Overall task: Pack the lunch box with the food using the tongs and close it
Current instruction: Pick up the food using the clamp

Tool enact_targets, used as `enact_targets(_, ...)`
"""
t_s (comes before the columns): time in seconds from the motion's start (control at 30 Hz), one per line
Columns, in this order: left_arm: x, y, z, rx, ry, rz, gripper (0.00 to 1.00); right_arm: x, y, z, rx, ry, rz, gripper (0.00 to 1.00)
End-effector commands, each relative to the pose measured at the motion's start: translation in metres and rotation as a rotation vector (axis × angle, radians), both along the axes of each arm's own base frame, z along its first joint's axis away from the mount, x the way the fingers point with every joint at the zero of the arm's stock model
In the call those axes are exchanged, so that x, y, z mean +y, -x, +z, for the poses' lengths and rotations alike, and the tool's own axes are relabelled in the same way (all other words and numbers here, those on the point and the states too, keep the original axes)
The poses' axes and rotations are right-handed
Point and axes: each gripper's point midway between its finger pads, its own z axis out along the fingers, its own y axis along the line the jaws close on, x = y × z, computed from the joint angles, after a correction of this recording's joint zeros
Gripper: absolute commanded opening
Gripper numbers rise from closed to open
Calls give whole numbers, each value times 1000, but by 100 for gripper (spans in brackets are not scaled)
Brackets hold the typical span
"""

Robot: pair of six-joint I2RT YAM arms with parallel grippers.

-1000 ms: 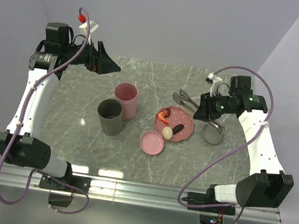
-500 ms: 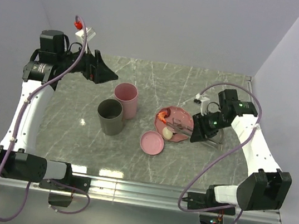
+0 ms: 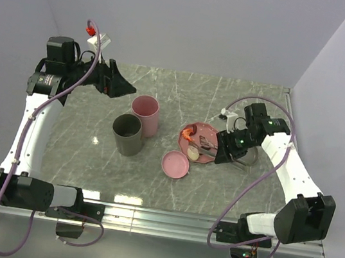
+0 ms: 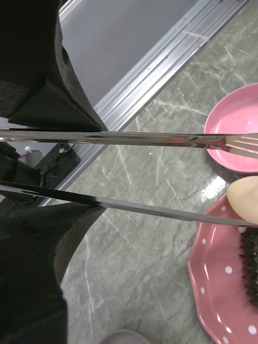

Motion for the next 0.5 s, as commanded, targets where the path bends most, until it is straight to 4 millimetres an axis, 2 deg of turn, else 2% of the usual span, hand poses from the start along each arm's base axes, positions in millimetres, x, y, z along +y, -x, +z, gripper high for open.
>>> enact_targets(0.0,2,4,11,-64,-9,3,99,7,0,-2,6,-10,9,57)
enact_targets(0.1,2,3,9,-59,-7,7,99,8,3,-7,22,-2,17,57)
enact_targets(0.47,1,5,13,-64,5,2,100,14,-6,-19,-2,39,-4,58)
